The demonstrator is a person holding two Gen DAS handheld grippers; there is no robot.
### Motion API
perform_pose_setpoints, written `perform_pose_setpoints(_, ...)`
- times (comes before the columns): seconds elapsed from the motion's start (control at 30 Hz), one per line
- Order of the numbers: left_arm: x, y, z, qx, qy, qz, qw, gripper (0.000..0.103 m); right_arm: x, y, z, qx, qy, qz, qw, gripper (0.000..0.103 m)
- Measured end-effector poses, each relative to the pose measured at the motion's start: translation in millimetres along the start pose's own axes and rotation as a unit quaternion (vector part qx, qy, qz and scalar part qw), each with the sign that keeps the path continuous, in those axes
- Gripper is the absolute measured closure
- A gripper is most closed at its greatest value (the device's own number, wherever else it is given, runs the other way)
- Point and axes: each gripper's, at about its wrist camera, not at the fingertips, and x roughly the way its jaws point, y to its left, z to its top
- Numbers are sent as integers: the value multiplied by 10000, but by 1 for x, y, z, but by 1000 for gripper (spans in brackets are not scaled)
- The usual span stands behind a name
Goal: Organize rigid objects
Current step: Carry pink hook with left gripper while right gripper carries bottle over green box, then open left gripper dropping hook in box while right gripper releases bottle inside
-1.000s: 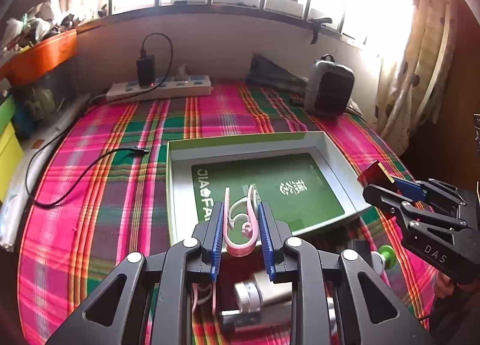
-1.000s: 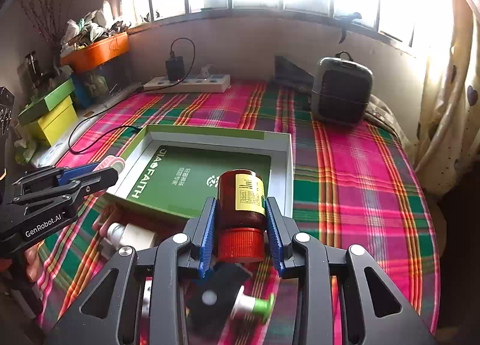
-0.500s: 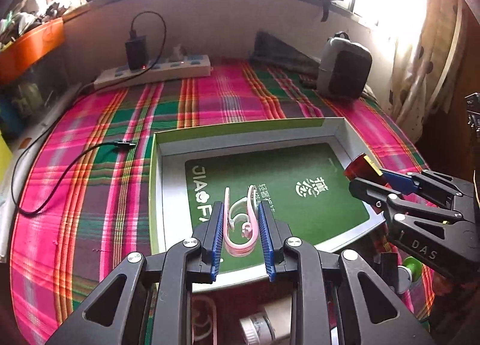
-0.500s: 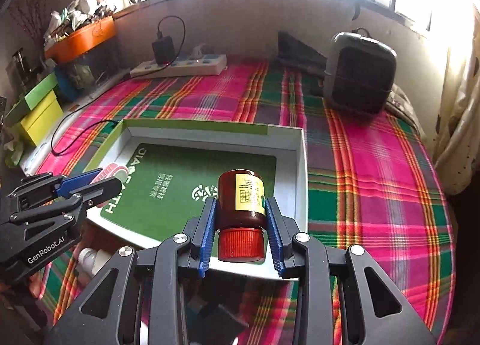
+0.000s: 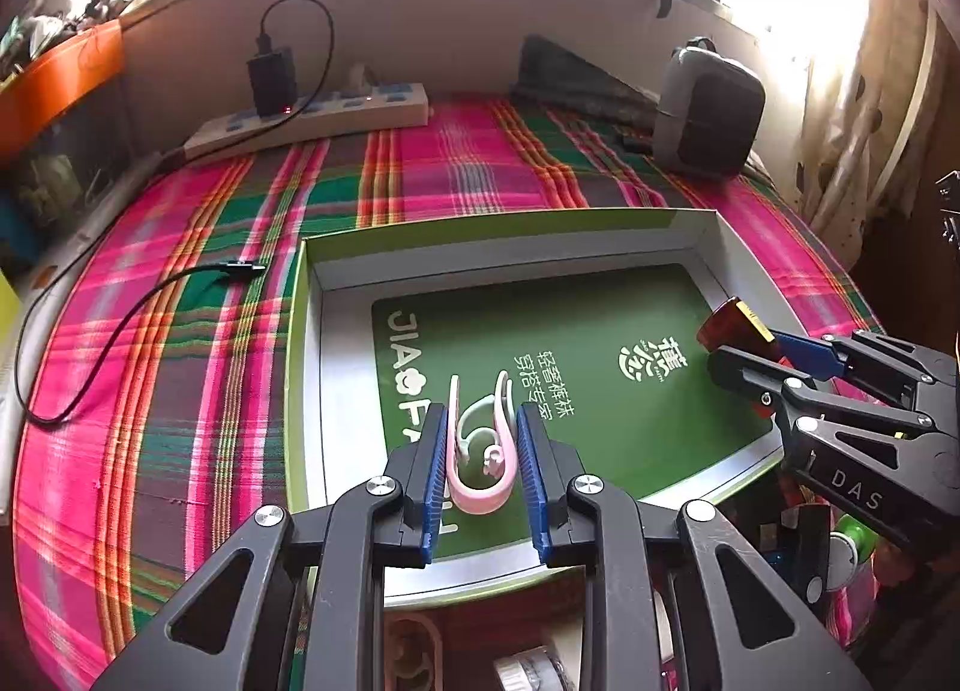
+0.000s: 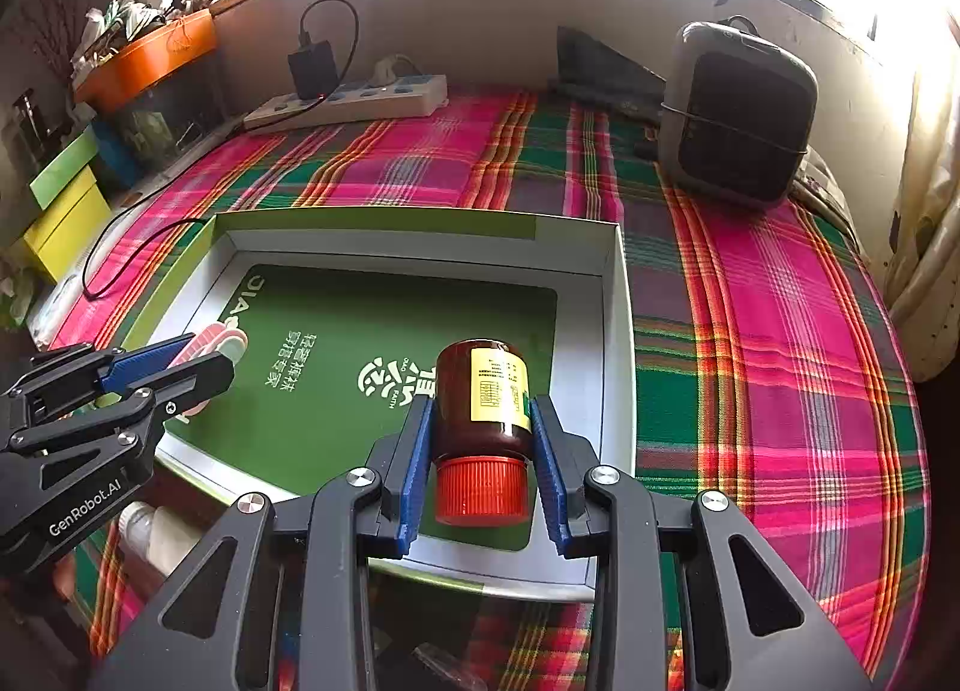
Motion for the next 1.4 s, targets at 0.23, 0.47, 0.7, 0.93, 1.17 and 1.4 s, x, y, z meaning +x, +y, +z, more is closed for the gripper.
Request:
perform_pose_setpoints(0.23, 2, 0, 0, 7, 29, 20, 10000, 81, 5, -2, 0, 10, 50, -15, 10000, 70)
perform_pose_setpoints(0.47, 3, -1, -1, 13, 38, 37, 10000, 81, 7, -1, -1, -13, 75, -59, 10000, 70)
perform_pose_setpoints(0.7, 3, -2, -1, 63, 53, 71, 9999, 80, 7, -2, -1, 31, 65, -63, 10000, 70)
perform_pose_setpoints(0.93, 2, -2, -2, 70, 31, 71, 9999, 75, 6, -3, -1, 96, 40, -62, 9999, 69)
perform_pose_setpoints(1.17, -3, 0, -4, 7, -7, 139, 9999, 63, 2, -2, -2, 124, -46, -40, 9999, 62)
perform_pose_setpoints(1.4, -19, -6, -8, 89, -183, 202, 9996, 63, -8, 1, -4, 140, -177, -49, 9997, 61)
